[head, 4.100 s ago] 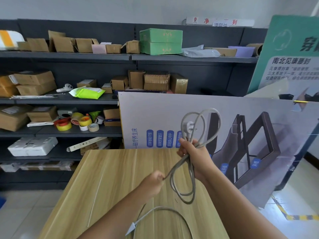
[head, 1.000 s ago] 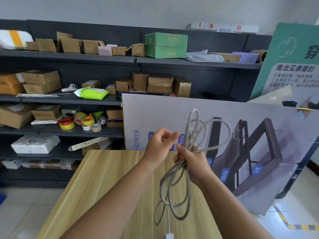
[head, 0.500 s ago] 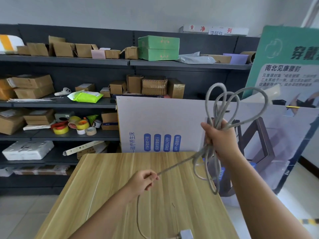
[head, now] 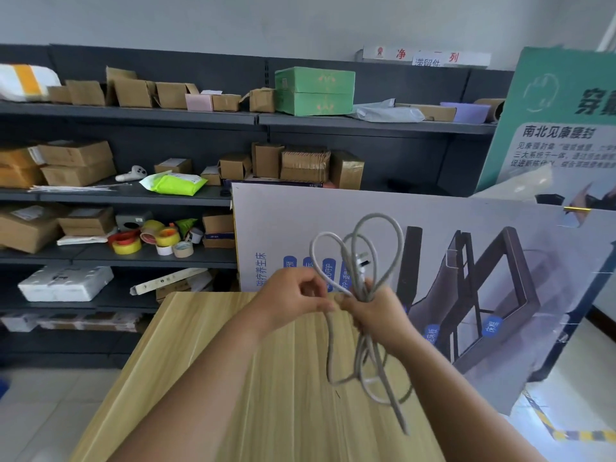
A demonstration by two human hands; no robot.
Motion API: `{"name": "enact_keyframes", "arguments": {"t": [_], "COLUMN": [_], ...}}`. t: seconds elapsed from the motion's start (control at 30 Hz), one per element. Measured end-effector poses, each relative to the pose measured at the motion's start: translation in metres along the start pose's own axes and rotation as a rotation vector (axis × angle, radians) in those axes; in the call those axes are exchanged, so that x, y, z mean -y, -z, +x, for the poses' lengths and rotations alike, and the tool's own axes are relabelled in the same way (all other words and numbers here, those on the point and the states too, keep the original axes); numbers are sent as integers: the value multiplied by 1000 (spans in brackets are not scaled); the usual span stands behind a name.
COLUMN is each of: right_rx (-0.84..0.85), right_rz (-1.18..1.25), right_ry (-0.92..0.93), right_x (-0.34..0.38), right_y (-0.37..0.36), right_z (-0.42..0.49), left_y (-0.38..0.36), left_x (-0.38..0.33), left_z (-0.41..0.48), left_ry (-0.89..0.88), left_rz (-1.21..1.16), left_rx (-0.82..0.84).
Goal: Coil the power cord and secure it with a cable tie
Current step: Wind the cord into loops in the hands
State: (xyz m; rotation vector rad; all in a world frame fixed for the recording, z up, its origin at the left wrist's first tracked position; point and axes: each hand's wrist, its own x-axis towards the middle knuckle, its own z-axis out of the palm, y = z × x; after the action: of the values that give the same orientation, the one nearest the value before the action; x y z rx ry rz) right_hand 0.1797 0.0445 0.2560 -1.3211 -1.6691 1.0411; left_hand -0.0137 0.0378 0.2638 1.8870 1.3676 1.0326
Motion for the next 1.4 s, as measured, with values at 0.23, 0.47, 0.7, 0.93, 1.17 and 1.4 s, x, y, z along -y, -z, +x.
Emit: {"name": "enact_keyframes", "arguments": {"t": [0.23, 0.47, 0.7, 0.93, 1.17, 1.4], "right_rx": [154, 505, 428, 512, 437, 221], "right_rz": [607, 1126, 823, 918, 665, 867], "right_ry": [-80, -295, -250, -345, -179, -157], "right_x": [4, -3, 3, -4, -9, -26], "right_y": [-29, -33, -37, -30, -15, 8], "right_z": [-7, -4, 4, 15, 21, 31], "left_y": [8, 11, 6, 4, -2, -2], "left_x": [-20, -8, -7, -17, -11, 48], "left_z": [15, 17, 16, 17, 19, 9], "left_ry": [-257, -303, -265, -170, -53, 36], "left_rz": [204, 126, 78, 131, 14, -39], "left_rx": [-129, -264, -310, 54, 182, 41]}}
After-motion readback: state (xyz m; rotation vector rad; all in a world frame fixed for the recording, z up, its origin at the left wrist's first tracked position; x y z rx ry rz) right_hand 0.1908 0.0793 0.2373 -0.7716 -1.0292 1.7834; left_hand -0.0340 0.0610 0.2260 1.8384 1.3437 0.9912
